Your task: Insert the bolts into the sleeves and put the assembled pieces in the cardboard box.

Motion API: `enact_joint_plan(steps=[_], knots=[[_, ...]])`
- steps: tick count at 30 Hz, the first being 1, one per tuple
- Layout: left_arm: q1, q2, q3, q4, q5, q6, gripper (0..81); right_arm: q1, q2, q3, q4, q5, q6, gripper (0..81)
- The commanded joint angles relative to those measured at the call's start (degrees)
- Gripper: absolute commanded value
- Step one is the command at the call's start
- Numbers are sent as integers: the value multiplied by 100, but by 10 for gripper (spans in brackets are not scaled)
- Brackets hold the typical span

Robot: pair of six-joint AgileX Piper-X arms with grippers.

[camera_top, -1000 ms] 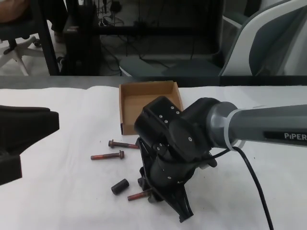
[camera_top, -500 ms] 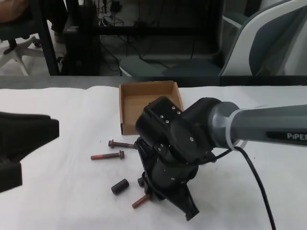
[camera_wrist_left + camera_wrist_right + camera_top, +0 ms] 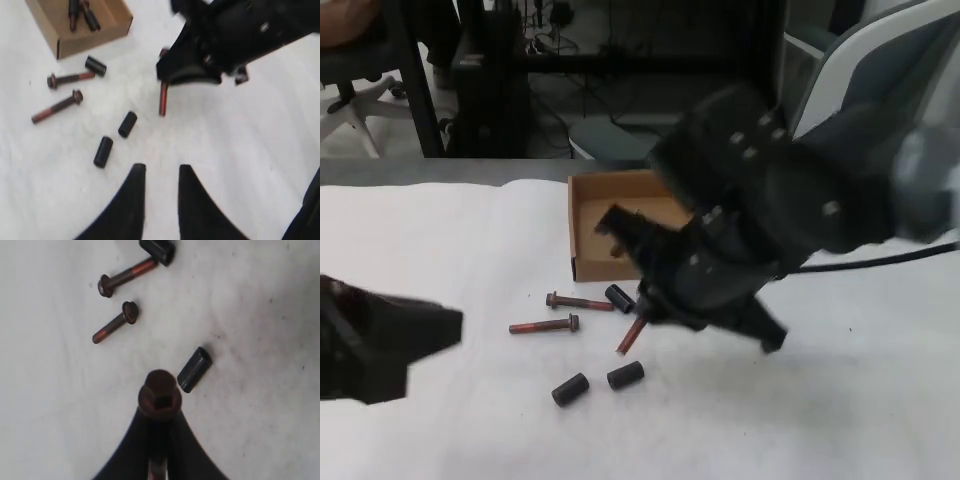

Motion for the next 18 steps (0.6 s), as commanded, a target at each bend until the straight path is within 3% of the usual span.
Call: enact_joint_plan(steps=[1, 2, 4, 10, 18], knots=[[-169, 316, -31, 62, -129, -7, 480, -158, -466, 188, -2, -42, -569, 6], [-259, 454, -49, 79, -177, -7, 557, -188, -616, 256, 12, -50, -704, 6], [-435, 729, -102, 83, -289, -7, 634, -261, -921, 443, 12, -121, -943, 6], [-1193, 1825, -525, 164, -582, -7, 542, -392, -1839, 1088, -30, -303, -1299, 6], [-1714, 3560, -1520, 868, -1353, 750, 539, -423, -3010, 1903, -119, -772, -1580, 6]])
